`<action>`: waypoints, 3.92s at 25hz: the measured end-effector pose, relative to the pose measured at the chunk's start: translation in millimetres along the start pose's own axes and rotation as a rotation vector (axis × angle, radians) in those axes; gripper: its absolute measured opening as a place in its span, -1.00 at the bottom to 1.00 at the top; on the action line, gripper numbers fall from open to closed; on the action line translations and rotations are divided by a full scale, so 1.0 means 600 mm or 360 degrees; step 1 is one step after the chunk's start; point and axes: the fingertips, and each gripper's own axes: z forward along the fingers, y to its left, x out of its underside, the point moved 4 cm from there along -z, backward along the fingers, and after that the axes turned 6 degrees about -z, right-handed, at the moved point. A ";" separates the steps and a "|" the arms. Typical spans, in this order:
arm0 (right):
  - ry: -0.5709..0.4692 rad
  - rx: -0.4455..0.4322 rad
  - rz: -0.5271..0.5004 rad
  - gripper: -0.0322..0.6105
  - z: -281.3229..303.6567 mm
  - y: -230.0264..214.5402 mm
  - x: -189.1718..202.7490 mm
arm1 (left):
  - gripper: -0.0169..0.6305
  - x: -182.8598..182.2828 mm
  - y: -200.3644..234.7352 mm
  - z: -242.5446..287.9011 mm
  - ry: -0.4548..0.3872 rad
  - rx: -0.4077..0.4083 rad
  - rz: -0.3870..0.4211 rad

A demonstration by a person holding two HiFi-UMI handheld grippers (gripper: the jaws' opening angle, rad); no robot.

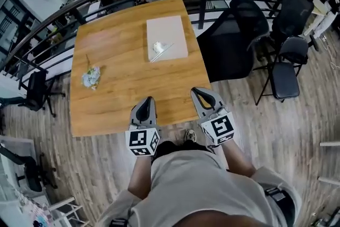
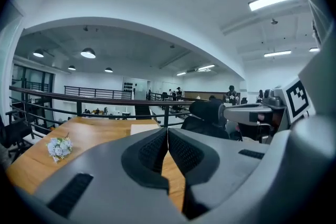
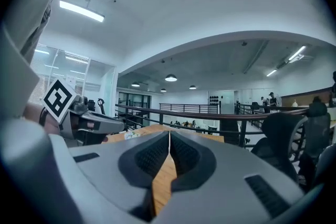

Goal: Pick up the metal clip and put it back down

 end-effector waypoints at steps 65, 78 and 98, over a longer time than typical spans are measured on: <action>0.0838 0.0057 0.0426 -0.81 0.464 -0.079 0.287 | -0.41 0.176 0.302 0.652 0.0728 0.0665 -0.0259; 0.0803 0.0107 0.0421 -0.81 0.416 -0.095 0.265 | -0.69 0.185 0.277 0.651 0.0857 0.0614 -0.0203; 0.0535 0.0116 0.0425 -0.81 0.337 -0.098 0.202 | -0.87 0.126 0.171 0.483 0.0665 0.0428 -0.0175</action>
